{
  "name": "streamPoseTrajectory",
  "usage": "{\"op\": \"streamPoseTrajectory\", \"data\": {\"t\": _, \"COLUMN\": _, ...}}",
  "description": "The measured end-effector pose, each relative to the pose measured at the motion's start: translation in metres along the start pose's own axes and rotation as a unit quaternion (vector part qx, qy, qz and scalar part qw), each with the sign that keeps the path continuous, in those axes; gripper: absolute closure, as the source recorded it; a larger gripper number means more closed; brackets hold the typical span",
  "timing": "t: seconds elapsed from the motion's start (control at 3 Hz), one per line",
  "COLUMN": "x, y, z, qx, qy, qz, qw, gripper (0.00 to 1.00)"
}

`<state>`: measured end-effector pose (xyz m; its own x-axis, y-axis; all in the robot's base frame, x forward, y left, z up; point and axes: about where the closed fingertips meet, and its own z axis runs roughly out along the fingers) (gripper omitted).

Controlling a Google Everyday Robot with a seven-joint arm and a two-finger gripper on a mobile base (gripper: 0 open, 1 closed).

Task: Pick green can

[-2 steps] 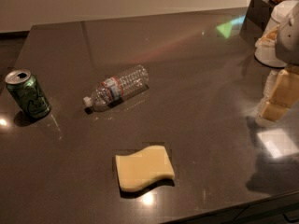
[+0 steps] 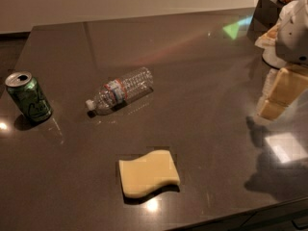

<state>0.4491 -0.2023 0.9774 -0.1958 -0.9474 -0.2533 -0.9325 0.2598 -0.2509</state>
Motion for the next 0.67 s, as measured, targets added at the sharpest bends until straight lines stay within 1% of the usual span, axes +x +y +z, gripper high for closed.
{"op": "streamPoseTrajectory", "data": {"t": 0.33, "x": -0.032, "y": -0.01, "z": 0.016, "qx": -0.004, "qy": -0.034, "qz": -0.012, "qw": 0.9993, "gripper": 0.0}}
{"op": "streamPoseTrajectory", "data": {"t": 0.67, "x": -0.071, "y": -0.02, "z": 0.035, "qx": -0.01, "qy": -0.067, "qz": -0.023, "qw": 0.9974, "gripper": 0.0}}
